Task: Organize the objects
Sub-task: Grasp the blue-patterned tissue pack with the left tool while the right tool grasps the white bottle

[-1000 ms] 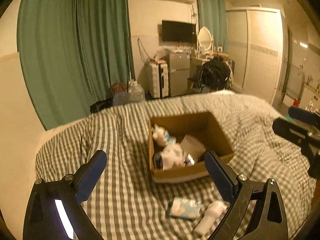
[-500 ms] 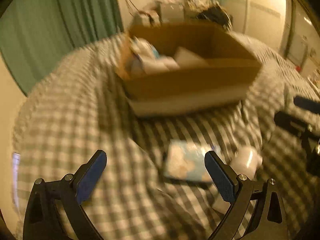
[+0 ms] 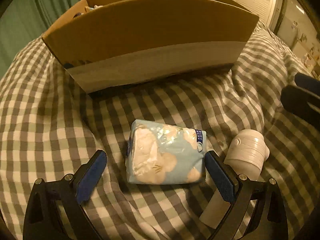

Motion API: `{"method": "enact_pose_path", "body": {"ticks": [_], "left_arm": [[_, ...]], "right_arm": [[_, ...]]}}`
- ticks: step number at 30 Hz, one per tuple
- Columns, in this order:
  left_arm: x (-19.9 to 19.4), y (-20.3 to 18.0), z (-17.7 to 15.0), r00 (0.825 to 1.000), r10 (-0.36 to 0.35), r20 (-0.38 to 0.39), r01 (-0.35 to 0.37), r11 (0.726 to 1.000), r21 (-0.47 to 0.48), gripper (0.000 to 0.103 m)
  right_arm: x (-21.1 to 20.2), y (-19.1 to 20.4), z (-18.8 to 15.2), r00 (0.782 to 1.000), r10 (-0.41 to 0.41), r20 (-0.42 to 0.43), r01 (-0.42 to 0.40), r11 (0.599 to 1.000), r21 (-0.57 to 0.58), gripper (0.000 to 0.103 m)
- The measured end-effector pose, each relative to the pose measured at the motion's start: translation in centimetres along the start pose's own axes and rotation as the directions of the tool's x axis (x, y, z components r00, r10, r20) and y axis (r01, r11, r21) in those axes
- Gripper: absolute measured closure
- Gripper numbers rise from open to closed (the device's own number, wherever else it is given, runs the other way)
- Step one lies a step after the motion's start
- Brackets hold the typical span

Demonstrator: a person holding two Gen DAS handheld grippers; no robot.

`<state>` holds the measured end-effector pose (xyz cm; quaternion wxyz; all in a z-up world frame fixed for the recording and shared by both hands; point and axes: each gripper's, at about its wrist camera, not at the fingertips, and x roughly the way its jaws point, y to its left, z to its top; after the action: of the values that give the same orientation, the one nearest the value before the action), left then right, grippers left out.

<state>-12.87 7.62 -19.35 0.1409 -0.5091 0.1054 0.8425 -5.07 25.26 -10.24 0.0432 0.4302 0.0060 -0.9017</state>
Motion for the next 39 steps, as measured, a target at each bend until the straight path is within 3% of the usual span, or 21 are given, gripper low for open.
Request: {"method": "enact_pose_path", "body": {"ticks": [3, 4, 5, 11, 14, 21, 22, 32, 35, 39], "left_arm": [[0.0, 0.0, -0.3, 1.0, -0.027, 0.002, 0.027, 1.0, -0.013, 0.01], [-0.1, -0.1, -0.4, 0.999, -0.051, 0.001, 0.051, 0.999, -0.01, 0.027], [-0.2, -0.3, -0.5, 0.997, -0.076, -0.001, 0.076, 0.997, -0.009, 0.035], [-1.7, -0.3, -1.2, 0.998, -0.055, 0.042, 0.056, 0.998, -0.033, 0.044], [-3.6, 0.2, -1.6, 0.995, 0.008, 0.097, -0.002, 0.999, -0.053, 0.044], [-6.7, 1.9, -2.1, 0.978, 0.06, 0.2, -0.042, 0.995, -0.095, 0.044], [-6.5, 2.9, -0.8, 0.977, 0.059, 0.203, -0.04, 0.994, -0.098, 0.044], [-8.0, 3.6, -1.6, 0.971, 0.067, 0.228, -0.039, 0.991, -0.125, 0.044], [-8.1, 3.8, -1.7, 0.971, 0.072, 0.228, -0.044, 0.991, -0.126, 0.044], [-8.1, 3.9, -1.7, 0.971, 0.077, 0.225, -0.048, 0.99, -0.131, 0.044]], "right_arm": [[0.2, 0.3, -0.1, 1.0, -0.007, -0.005, 0.007, 1.0, -0.009, 0.019], [0.2, 0.3, -0.1, 1.0, -0.006, -0.007, 0.006, 1.0, -0.012, 0.019], [0.2, 0.4, -0.1, 1.0, -0.005, -0.009, 0.005, 1.0, -0.014, 0.019], [0.2, 1.0, -0.6, 0.999, 0.018, -0.04, -0.018, 1.0, -0.009, 0.019], [0.2, 1.4, -1.0, 0.998, 0.022, -0.056, -0.023, 1.0, -0.006, 0.019], [1.1, 3.5, -1.8, 0.993, -0.002, -0.115, -0.004, 0.998, -0.058, 0.019], [1.5, 4.0, -2.0, 0.991, -0.003, -0.132, -0.007, 0.997, -0.075, 0.019], [5.4, 6.4, -3.1, 0.961, 0.027, -0.273, -0.061, 0.991, -0.117, 0.019], [6.5, 7.5, -3.9, 0.953, -0.027, -0.301, -0.031, 0.982, -0.185, 0.019], [6.0, 7.8, -3.9, 0.962, -0.03, -0.272, -0.028, 0.978, -0.206, 0.034]]}}
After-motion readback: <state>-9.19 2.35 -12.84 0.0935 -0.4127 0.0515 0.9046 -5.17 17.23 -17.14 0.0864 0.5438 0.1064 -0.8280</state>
